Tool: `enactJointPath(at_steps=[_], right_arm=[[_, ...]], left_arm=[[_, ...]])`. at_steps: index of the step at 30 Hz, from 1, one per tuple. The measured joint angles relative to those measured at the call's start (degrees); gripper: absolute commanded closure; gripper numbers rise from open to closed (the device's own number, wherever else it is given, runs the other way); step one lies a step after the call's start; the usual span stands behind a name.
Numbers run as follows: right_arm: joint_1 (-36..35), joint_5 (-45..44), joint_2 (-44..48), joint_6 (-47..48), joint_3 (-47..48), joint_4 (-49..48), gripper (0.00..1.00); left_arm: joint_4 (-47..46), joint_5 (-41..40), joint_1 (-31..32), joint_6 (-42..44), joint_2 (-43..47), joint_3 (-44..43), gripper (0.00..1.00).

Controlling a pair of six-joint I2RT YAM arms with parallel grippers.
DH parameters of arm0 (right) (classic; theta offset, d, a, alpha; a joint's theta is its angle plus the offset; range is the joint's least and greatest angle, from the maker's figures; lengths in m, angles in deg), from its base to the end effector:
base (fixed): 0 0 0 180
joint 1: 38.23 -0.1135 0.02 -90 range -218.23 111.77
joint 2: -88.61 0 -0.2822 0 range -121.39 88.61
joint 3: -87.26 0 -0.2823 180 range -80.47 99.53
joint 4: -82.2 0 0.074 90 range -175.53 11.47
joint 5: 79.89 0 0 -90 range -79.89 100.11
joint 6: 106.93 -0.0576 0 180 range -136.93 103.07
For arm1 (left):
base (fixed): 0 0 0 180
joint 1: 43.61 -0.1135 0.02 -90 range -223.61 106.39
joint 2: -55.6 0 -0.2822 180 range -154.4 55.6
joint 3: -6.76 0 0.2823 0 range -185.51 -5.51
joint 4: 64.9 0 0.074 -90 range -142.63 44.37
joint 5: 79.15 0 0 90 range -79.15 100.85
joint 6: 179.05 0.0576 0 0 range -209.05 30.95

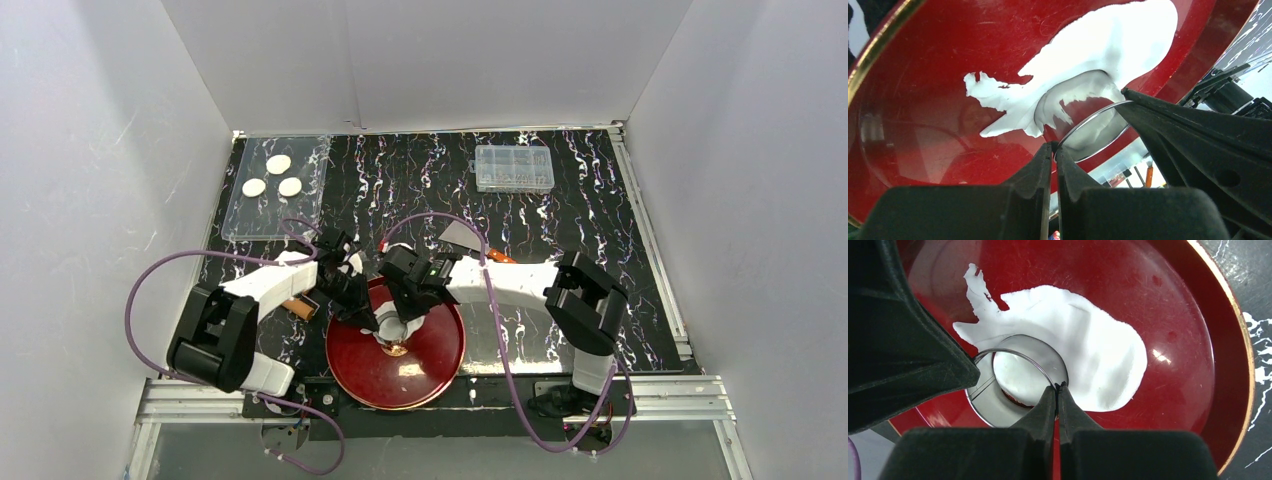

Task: Roll out the dumpling wrappers from the dough
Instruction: Press the dumpling wrapper on the work surface.

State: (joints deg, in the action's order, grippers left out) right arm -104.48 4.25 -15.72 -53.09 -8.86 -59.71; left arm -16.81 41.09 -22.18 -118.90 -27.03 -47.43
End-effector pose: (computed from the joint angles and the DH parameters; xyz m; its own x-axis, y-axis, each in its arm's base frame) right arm 0.1757 0.3847 0.1763 -0.8020 -0.3652 -0.4728 -0.5151 0.8235 0.2376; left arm 0.2322 -0.1223 0.1386 -0.9966 -0.0708 0.0417 -0.0821 0.8372 -0.5407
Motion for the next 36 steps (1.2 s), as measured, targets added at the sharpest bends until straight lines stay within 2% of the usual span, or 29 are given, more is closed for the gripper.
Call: enactJointPath(at_steps=[6, 15, 19, 24, 28, 36], right_arm=[[0.4, 1.5, -0.3, 0.8, -0.4, -0.6, 0.99], [-1.7, -2.7, 3.8, -4.1, -6.4, -4.8, 0.99], [-2.0, -3.4, 2.9, -3.3, -4.7, -3.3, 0.99], [-2.1, -2.6, -2.2, 1.5, 3.5, 3.0, 0.99], [-2.0, -2.1, -3.0, 2.6, 4.5, 4.0, 0.99], [-2.0, -3.3, 4.3, -3.5, -6.6, -4.1, 0.99]], left_arm=[[-1.5, -0.4, 0.0, -0.7, 0.5, 0.9, 1.0], [3.9, 2.8, 0.0, 1.0, -8.5, -5.4, 1.0], [1.6, 3.1, -0.1, 0.4, -5.8, -2.8, 1.0], [-1.2, -0.5, 0.0, -0.5, 1.3, 1.3, 1.0], [-2.0, -1.3, -0.2, -1.0, 2.4, 2.2, 1.0], [-0.6, 2.4, 0.2, -0.5, -4.3, -1.7, 1.0]])
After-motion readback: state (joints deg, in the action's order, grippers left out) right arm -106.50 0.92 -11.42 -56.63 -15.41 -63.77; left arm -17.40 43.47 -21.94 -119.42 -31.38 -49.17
